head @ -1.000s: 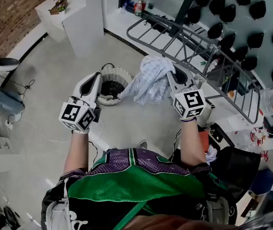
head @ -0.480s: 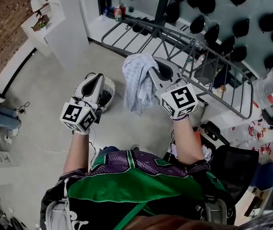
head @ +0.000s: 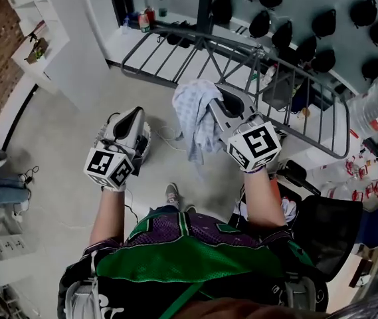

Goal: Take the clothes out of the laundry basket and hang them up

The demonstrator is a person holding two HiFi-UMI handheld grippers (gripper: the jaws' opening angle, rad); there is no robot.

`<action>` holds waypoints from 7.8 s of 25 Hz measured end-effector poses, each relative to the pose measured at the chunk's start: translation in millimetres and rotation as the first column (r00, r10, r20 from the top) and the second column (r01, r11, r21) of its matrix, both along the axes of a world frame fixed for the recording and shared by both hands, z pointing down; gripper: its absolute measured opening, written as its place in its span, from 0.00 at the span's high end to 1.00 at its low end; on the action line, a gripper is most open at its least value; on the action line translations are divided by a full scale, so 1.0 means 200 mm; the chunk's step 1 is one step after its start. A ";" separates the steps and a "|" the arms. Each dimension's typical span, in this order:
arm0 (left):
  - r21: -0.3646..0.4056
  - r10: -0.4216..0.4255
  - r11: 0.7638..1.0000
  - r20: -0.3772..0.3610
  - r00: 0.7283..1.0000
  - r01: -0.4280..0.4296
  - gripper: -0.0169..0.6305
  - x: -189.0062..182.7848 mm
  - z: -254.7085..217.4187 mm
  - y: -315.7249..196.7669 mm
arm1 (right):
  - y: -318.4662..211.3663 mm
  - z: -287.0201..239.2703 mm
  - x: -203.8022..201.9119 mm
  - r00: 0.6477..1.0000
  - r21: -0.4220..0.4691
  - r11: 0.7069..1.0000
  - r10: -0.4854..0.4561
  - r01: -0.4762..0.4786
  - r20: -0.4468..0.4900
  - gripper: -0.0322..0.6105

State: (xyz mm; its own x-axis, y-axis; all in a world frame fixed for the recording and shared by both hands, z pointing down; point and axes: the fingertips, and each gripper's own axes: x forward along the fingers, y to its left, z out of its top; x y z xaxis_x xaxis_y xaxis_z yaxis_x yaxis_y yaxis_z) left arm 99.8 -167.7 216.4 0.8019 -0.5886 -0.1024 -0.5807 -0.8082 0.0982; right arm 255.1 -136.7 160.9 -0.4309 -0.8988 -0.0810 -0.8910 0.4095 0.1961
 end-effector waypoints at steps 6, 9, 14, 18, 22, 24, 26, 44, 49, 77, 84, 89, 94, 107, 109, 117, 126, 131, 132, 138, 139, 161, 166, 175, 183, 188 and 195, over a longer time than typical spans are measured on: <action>0.018 0.076 0.997 -0.013 0.997 -0.076 0.95 0.17 -0.01 -0.33 | -0.19 -0.09 0.20 0.992 0.017 0.992 0.126 -0.126 -0.001 0.88; 0.038 0.116 0.993 -0.021 0.993 -0.115 0.95 0.23 -0.04 -0.46 | -0.28 -0.12 0.26 0.986 0.024 0.985 0.169 -0.169 0.006 0.88; 0.050 0.162 0.986 -0.048 0.986 -0.160 0.95 0.30 -0.06 -0.60 | -0.39 -0.19 0.32 0.978 0.054 0.977 0.209 -0.208 -0.020 0.88; 0.023 0.166 0.986 -0.066 0.984 -0.165 0.95 0.34 0.00 -0.70 | -0.50 -0.23 0.39 0.975 0.069 0.975 0.216 -0.213 -0.041 0.88; 0.009 0.142 0.990 -0.077 0.987 -0.142 0.95 0.40 0.03 -0.79 | -0.63 -0.22 0.53 0.975 0.055 0.974 0.222 -0.221 -0.029 0.88; 0.008 0.127 0.992 -0.079 0.989 -0.126 0.95 0.45 0.03 -0.84 | -0.70 -0.22 0.61 0.976 0.056 0.975 0.217 -0.215 -0.025 0.88; 0.019 0.109 0.994 -0.074 0.991 -0.108 0.95 0.51 0.02 -0.90 | -0.77 -0.22 0.69 0.977 0.061 0.976 0.210 -0.208 -0.023 0.88; 0.043 0.179 0.983 -0.070 0.981 -0.176 0.95 1.45 -0.08 -1.29 | -1.08 -0.17 1.83 0.935 0.037 0.934 0.354 -0.355 0.012 0.88; 0.015 0.248 0.969 -0.039 0.968 -0.247 0.95 1.76 0.02 -1.32 | -1.02 0.06 2.18 0.892 -0.044 0.892 0.452 -0.450 0.022 0.88; -0.072 0.437 0.899 0.049 0.898 -0.433 0.95 2.39 0.31 -1.14 | -0.50 1.24 2.96 0.677 -0.487 0.603 0.735 -0.632 0.032 0.87; -0.076 0.457 0.888 0.037 0.889 -0.453 0.95 2.40 0.31 -1.11 | -0.32 1.28 3.01 0.629 -0.515 0.535 0.778 -0.670 -0.009 0.75; -0.077 0.476 0.877 0.025 0.879 -0.473 0.95 2.39 0.31 -1.07 | -0.17 1.33 2.95 0.645 -0.558 0.515 0.762 -0.651 -0.050 0.73; -0.070 0.505 0.861 0.016 0.863 -0.503 0.95 2.38 0.29 -0.99 | 0.01 1.43 2.83 0.672 -0.615 0.482 0.733 -0.624 -0.108 0.71; -0.041 0.510 0.859 0.003 0.860 -0.510 0.95 1.90 0.21 -0.78 | 0.25 1.22 2.38 0.642 -0.547 0.512 0.764 -0.662 -0.061 0.72; -0.034 0.496 0.868 0.007 0.868 -0.495 0.95 1.76 0.18 -0.76 | 0.22 1.17 2.28 0.655 -0.529 0.533 0.754 -0.660 -0.058 0.71; -0.012 0.401 0.916 0.017 0.916 -0.400 0.95 1.17 0.12 -0.74 | 0.11 1.02 1.84 0.711 -0.481 0.609 0.703 -0.630 -0.041 0.71; -0.052 0.316 0.948 0.027 0.948 -0.314 0.95 0.71 0.19 -0.68 | 0.09 0.86 1.42 0.762 -0.452 0.662 0.645 -0.598 -0.063 0.72; -0.050 0.287 0.957 0.027 0.957 -0.286 0.95 0.57 0.17 -0.64 | 0.05 0.73 1.27 0.797 -0.408 0.712 0.600 -0.572 -0.070 0.71; -0.048 0.283 0.958 0.027 0.959 -0.282 0.95 0.55 0.16 -0.63 | 0.04 0.71 1.24 0.803 -0.396 0.724 0.593 -0.565 -0.061 0.72; 0.001 0.248 0.969 0.033 0.968 -0.248 0.95 0.49 0.04 -0.43 | 0.17 0.53 1.09 0.839 -0.299 0.808 0.543 -0.507 0.045 0.72; 0.006 0.241 0.970 0.033 0.970 -0.242 0.95 0.48 0.03 -0.38 | 0.22 0.50 1.06 0.841 -0.281 0.817 0.538 -0.503 0.058 0.72; 0.043 0.093 0.995 0.015 0.996 -0.093 0.95 0.20 -0.03 0.71 | 1.03 0.29 0.55 0.932 -0.137 0.940 0.331 -0.312 0.150 0.76; 0.031 0.046 0.998 0.010 0.999 -0.046 0.95 0.09 -0.01 0.78 | 1.08 0.31 0.43 0.950 -0.129 0.957 0.276 -0.258 0.146 0.87; 0.034 -0.038 0.999 0.014 0.999 0.038 0.95 -0.05 0.00 0.89 | 1.10 0.28 0.33 0.962 -0.093 0.976 0.212 -0.199 0.170 0.95; 0.042 -0.165 0.986 0.045 0.985 0.163 0.95 -0.35 0.00 0.90 | 0.93 0.26 0.05 0.981 -0.091 0.994 0.081 -0.066 0.174 0.95; 0.044 -0.250 0.968 0.032 0.968 0.249 0.95 -0.66 -0.02 0.85 | 0.80 0.19 -0.22 0.987 -0.077 0.997 0.002 0.010 0.158 0.95; 0.066 -0.324 0.944 0.000 0.946 0.323 0.95 -1.15 -0.09 0.82 | 0.62 0.11 -0.73 0.983 -0.068 0.991 -0.101 0.113 0.152 0.95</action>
